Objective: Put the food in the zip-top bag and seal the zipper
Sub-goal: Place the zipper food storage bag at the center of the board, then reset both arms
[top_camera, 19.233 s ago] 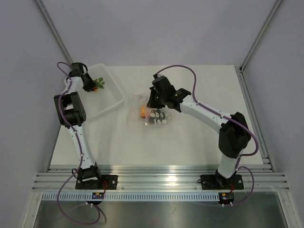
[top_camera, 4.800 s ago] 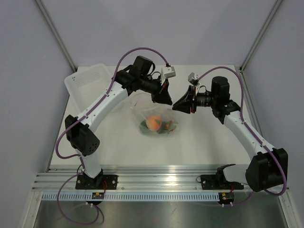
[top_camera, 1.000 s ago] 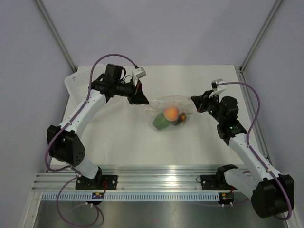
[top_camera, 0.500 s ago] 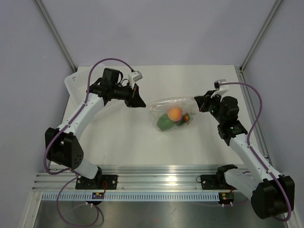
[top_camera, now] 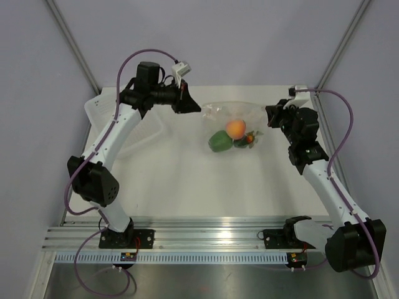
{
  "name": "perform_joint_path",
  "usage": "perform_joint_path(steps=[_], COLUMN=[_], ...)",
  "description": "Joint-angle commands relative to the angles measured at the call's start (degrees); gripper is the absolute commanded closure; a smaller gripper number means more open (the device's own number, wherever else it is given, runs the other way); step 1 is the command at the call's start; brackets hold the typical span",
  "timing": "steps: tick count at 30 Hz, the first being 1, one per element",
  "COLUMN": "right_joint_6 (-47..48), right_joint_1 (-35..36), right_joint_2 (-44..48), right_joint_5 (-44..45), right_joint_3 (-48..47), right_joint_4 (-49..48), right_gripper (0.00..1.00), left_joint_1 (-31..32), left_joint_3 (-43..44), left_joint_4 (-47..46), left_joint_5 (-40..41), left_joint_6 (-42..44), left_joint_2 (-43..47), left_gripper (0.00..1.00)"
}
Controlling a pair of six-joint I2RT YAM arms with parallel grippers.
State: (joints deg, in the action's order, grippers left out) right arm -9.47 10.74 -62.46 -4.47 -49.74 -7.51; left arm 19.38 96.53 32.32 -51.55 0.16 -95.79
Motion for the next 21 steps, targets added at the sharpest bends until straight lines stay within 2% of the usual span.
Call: perform_joint_path(steps=[1, 2, 3, 4, 5, 6, 7, 8, 9, 10, 12, 14, 16, 17, 21], right_joint_6=[4.8, 5.3, 6.3, 6.7, 7.0, 6.9, 6.6, 5.9, 4.2, 3.5, -0.3, -4.7, -10.9, -11.8, -15.7], right_joint_1=[-1.0, -1.0, -0.9, -1.0, -1.0, -1.0, -1.0, -0.9, -1.0, -1.0, -0.9, -1.2, -1.7, -2.0, -2.0], right_joint_2=[-1.4, -1.4, -0.9, -0.4, 0.3, 1.3, 3.5, 4.6, 5.8, 7.9, 9.4, 8.6, 5.6, 4.3, -0.9], right_joint_5=[3.2, 2.9, 2.6, 2.8, 3.1, 3.7, 6.4, 8.1, 9.8, 13.6, 18.3, 28.3, 35.2, 35.7, 35.4], right_joint_3=[-9.5, -10.4, -11.3, -11.2, -10.6, -9.6, -6.7, -5.1, -3.6, -0.8, 0.5, -1.8, -6.0, -7.4, -11.2], right_joint_4=[-1.0, 0.3, 0.9, 1.7, 2.8, 2.9, 3.0, 3.1, 3.4, 3.7, 7.4, 19.4, 26.9, 32.5, 40.4], right_gripper=[1.0, 1.0, 0.93, 0.93, 0.65, 0.45, 0.33, 0.16, 0.07, 0.03, 0.01, 0.01, 0.01, 0.0, 0.01], left_joint_1=[0.0, 0.0, 0.0, -0.1, -0.1, -0.1, -0.1, -0.1, -0.2, -0.3, -0.3, -0.2, -0.2, -0.2, -0.1], left_joint_3=[13.5, 16.1, 19.4, 19.8, 19.7, 19.0, 16.5, 14.5, 12.6, 9.9, 8.7, 7.8, 6.1, 5.0, -8.9], left_joint_4=[-2.8, -1.1, -0.8, -0.8, -1.6, -2.3, -3.1, -5.6, -7.1, -8.6, -7.9, -4.1, -1.8, -0.1, -0.8], left_joint_5=[-1.0, -0.9, -1.1, -1.4, -1.2, -1.1, -0.5, 0.4, 1.2, 2.7, 8.8, 15.0, 19.2, 21.9, 27.3], left_joint_6=[-4.3, -4.5, -4.9, -5.2, -5.4, -5.6, -6.0, -6.5, -8.1, -9.0, -11.1, -12.4, -13.3, -13.5, -16.0], left_joint_2=[-5.0, -6.9, -7.4, -7.4, -6.4, -5.3, -4.2, -3.1, -0.4, 0.8, 3.4, 4.7, 7.0, 7.9, 14.8], left_gripper=[1.0, 0.98, 0.9, 0.66, 0.42, 0.07, 0.01, 0.01, 0.01, 0.01, 0.01, 0.01, 0.01, 0.01, 0.01])
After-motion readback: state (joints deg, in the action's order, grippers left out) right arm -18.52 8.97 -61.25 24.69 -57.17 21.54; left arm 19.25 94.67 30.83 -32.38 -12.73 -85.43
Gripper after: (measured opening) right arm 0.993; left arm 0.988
